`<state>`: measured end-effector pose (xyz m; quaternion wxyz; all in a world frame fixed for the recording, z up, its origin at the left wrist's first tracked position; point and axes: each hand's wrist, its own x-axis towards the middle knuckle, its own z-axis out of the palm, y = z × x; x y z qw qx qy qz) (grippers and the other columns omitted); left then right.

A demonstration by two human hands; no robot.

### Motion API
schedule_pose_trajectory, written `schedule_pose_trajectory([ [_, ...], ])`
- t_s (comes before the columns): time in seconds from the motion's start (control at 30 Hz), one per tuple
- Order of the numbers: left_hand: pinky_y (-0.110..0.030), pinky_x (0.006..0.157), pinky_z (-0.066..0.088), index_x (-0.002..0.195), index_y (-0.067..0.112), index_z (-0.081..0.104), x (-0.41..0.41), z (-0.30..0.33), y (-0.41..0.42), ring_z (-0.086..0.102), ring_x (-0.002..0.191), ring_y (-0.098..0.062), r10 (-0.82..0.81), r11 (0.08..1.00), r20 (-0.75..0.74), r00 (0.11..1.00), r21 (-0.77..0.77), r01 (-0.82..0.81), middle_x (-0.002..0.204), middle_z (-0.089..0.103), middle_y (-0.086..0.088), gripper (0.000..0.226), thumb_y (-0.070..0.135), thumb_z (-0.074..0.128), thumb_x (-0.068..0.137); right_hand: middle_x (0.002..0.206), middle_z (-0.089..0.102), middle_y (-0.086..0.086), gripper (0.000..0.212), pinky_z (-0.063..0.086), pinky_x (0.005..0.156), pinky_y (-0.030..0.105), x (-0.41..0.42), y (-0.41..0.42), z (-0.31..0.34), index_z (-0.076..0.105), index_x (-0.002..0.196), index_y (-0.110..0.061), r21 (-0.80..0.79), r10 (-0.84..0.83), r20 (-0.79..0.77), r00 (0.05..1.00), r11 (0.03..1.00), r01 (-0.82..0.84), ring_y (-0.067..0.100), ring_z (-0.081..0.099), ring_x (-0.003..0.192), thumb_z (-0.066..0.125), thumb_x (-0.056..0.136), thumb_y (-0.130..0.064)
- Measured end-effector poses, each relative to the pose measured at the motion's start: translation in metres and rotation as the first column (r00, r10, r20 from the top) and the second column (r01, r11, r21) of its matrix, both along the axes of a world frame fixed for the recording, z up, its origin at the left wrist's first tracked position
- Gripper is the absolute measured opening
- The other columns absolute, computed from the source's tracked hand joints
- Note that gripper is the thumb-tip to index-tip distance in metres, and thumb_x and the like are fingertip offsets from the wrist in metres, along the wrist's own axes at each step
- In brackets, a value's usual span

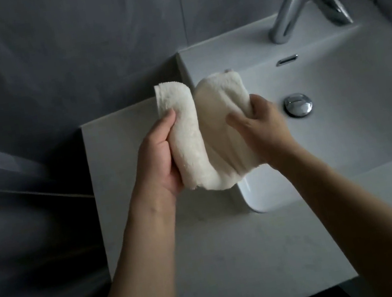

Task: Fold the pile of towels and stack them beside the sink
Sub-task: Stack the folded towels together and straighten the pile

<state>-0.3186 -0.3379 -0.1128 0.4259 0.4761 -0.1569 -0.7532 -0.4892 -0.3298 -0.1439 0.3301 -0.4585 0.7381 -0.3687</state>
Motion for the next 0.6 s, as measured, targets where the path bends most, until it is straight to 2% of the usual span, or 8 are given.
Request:
schedule_pose_trajectory([
  [0.1,-0.041,0.081,0.059,0.125,0.001,0.065,-0.048,0.008,0.014,0.068,0.108,-0.034,0.01,1.0,0.096,0.995,-0.028,-0.008,0.119,0.069,-0.022,0.043,0.031,0.06,0.094,0.071,0.054,0.005,0.037,0.052,0.063,0.046,-0.045,0.021,0.009,0.052,0.082,-0.005,0.006,-0.06,0.061,0.996,0.998,0.06,0.028,0.057,0.071,0.059,0.067,-0.039],
  [0.23,-0.041,0.078,0.06,0.115,0.001,0.07,-0.112,0.017,0.037,0.072,0.099,-0.032,0.04,0.999,0.158,0.987,-0.014,-0.039,0.108,0.073,-0.018,0.036,0.028,0.065,0.091,0.078,0.061,0.009,0.037,0.055,0.066,0.048,-0.108,0.047,0.014,0.056,0.085,-0.007,0.022,-0.089,0.123,0.988,0.996,0.087,0.032,0.062,0.078,0.059,0.066,-0.038],
  [0.27,-0.042,0.08,0.061,0.11,0.003,0.072,-0.128,0.02,0.042,0.073,0.096,-0.03,0.051,0.998,0.2,0.979,-0.032,-0.045,0.103,0.075,-0.015,0.031,0.027,0.066,0.091,0.08,0.062,0.01,0.038,0.055,0.068,0.049,-0.123,0.053,0.015,0.057,0.086,-0.006,0.021,-0.09,0.131,0.987,0.996,0.089,0.033,0.062,0.08,0.059,0.065,-0.038],
  [0.33,-0.041,0.08,0.059,0.095,0.013,0.073,-0.158,0.024,0.053,0.073,0.087,-0.024,0.076,0.992,0.373,0.925,-0.124,-0.032,0.092,0.076,-0.006,0.016,0.026,0.066,0.089,0.078,0.062,0.009,0.037,0.055,0.07,0.05,-0.152,0.062,0.018,0.058,0.086,-0.007,0.018,-0.094,0.134,0.986,0.996,0.093,0.031,0.063,0.08,0.059,0.065,-0.038],
  [0.4,-0.033,0.069,0.054,0.083,0.016,0.067,-0.184,0.03,0.064,0.066,0.073,-0.017,0.116,0.964,0.623,0.774,-0.258,0.063,0.079,0.07,0.001,0.014,0.028,0.063,0.086,0.079,0.064,0.01,0.037,0.055,0.07,0.05,-0.176,0.069,0.021,0.059,0.086,-0.007,0.011,-0.105,0.133,0.985,0.994,0.105,0.03,0.063,0.078,0.059,0.064,-0.037],
  [0.47,-0.026,0.057,0.042,0.084,0.017,0.062,-0.205,0.036,0.073,0.056,0.063,-0.012,0.195,0.9,0.828,0.526,-0.364,0.239,0.071,0.062,0.009,0.013,0.029,0.058,0.086,0.081,0.065,0.012,0.038,0.055,0.069,0.051,-0.195,0.073,0.025,0.059,0.086,-0.004,-0.005,-0.124,0.134,0.983,0.992,0.125,0.031,0.064,0.078,0.059,0.064,-0.036],
  [0.53,-0.026,0.054,0.034,0.09,0.021,0.061,-0.223,0.042,0.081,0.053,0.065,-0.014,0.309,0.828,0.903,0.297,-0.409,0.383,0.073,0.059,0.01,0.008,0.028,0.056,0.088,0.083,0.065,0.013,0.038,0.055,0.069,0.051,-0.209,0.076,0.028,0.058,0.086,-0.004,-0.022,-0.14,0.119,0.983,0.989,0.143,0.033,0.063,0.08,0.059,0.065,-0.035],
  [0.6,-0.026,0.055,0.029,0.096,0.02,0.059,-0.239,0.048,0.083,0.049,0.068,-0.019,0.385,0.775,0.898,0.212,-0.44,0.454,0.076,0.057,0.011,0.009,0.026,0.057,0.09,0.079,0.063,0.01,0.035,0.055,0.068,0.05,-0.221,0.076,0.031,0.058,0.085,-0.004,-0.039,-0.156,0.095,0.983,0.986,0.16,0.033,0.062,0.078,0.06,0.066,-0.034],
])
